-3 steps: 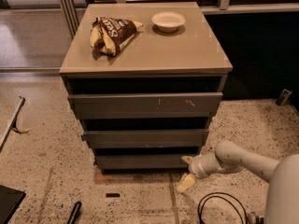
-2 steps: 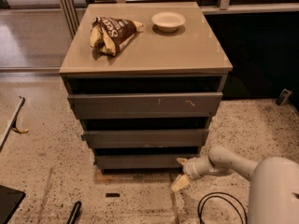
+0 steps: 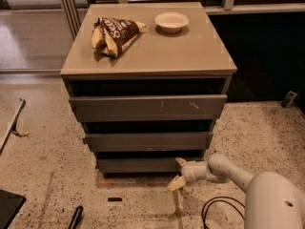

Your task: Open bottom drawer

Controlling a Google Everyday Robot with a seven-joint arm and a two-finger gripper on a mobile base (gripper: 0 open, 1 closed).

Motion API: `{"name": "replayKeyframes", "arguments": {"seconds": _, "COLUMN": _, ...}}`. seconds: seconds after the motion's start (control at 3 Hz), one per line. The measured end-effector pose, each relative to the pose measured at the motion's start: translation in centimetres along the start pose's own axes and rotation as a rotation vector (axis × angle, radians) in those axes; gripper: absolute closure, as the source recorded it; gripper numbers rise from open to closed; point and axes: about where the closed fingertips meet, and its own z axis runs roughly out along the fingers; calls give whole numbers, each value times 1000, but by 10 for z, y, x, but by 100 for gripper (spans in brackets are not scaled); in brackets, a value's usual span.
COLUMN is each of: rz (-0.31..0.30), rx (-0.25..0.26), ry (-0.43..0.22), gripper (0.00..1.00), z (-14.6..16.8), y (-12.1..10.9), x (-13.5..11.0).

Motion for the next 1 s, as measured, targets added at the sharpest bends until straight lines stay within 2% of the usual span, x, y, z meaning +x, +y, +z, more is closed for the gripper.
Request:
{"name": "replayKeyframes", "arguments": {"seconds": 0.33, "rz": -22, "rx": 34, "ry": -50, "gripper": 0, "z": 13, "y": -17, "x": -17}}
{"name": "replayKeyframes", "arguments": {"seconds": 0.67, "rz": -27, "rx": 41, "ry": -48, "gripper": 0, "z": 30, "y": -30, "x": -24}}
{"name": "replayKeyframes", "arguments": {"seconds": 1.0, "rz": -21, "rx": 49, "ry": -26, "gripper": 0, "z": 44, "y": -42, "x": -19}}
